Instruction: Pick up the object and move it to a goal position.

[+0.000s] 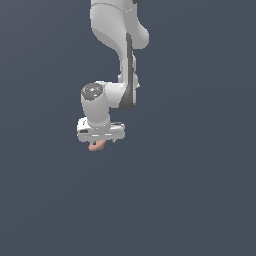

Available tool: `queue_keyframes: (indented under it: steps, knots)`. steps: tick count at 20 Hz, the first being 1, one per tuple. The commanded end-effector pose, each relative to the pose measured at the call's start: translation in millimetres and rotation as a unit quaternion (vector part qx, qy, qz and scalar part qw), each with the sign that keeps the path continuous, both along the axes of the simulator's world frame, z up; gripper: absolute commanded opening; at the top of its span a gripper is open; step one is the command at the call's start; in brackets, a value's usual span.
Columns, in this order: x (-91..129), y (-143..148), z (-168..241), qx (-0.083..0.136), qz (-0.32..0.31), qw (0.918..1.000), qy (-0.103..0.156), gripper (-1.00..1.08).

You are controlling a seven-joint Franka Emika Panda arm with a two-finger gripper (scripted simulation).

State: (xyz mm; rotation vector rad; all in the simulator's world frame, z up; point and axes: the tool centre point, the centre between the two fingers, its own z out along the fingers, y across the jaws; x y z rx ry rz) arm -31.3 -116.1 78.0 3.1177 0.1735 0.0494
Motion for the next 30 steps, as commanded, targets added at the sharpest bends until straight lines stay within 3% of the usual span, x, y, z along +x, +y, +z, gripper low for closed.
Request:
queue_keyframes:
  steps: [1, 11, 12, 21, 22, 30]
  knots:
    - [-15, -8, -28, 0.005, 0.009, 0.9998, 0.016, 1.00]
    - [-18, -26, -50, 0.008, 0.024, 0.9995, 0.016, 1.00]
    - [-18, -26, -50, 0.008, 0.024, 0.9995, 0.016, -1.00]
    - [-18, -26, -50, 0.008, 0.024, 0.9995, 0.016, -1.00]
    - [1, -30, -26, 0.001, 0.025, 0.9997, -0.009, -1.00]
    - [12, -25, -25, 0.001, 0.025, 0.9997, -0.008, -1.00]
